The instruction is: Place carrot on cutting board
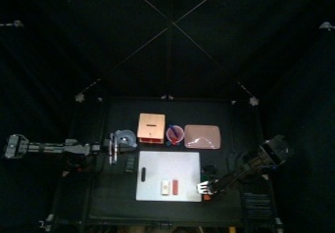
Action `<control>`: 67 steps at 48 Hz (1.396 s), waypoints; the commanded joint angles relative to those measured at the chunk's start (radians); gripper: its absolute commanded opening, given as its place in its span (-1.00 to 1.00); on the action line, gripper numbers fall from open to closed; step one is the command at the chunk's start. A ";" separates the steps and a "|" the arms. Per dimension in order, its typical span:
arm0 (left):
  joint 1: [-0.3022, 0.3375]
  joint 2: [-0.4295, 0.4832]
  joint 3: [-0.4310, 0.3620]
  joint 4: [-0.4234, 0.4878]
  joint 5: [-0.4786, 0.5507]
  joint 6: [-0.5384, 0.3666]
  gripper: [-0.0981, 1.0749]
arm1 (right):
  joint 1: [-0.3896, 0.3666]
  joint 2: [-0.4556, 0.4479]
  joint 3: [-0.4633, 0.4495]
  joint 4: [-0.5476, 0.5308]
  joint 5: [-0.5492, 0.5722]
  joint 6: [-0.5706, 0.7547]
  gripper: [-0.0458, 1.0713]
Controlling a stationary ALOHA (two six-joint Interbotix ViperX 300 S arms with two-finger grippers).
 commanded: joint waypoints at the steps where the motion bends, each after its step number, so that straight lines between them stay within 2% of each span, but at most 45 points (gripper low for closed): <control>1: 0.005 0.003 -0.012 0.000 -0.006 0.002 -0.84 | -0.038 -0.052 -0.026 -0.060 0.003 0.006 0.45; 16: 0.005 0.003 -0.012 0.000 -0.005 0.002 -0.84 | -0.262 -0.084 -0.071 -0.299 -0.021 -0.008 0.44; 26: 0.006 0.003 -0.005 0.000 -0.005 -0.005 -0.85 | -0.374 -0.029 -0.150 -0.393 -0.094 -0.008 0.44; 43: 0.017 0.003 0.000 0.002 -0.006 0.003 -0.85 | -0.434 0.129 -0.264 -0.417 -0.215 -0.009 0.44; 67: 0.032 0.003 0.009 0.000 -0.005 0.003 -0.84 | -0.457 0.199 -0.296 -0.414 -0.219 -0.011 0.46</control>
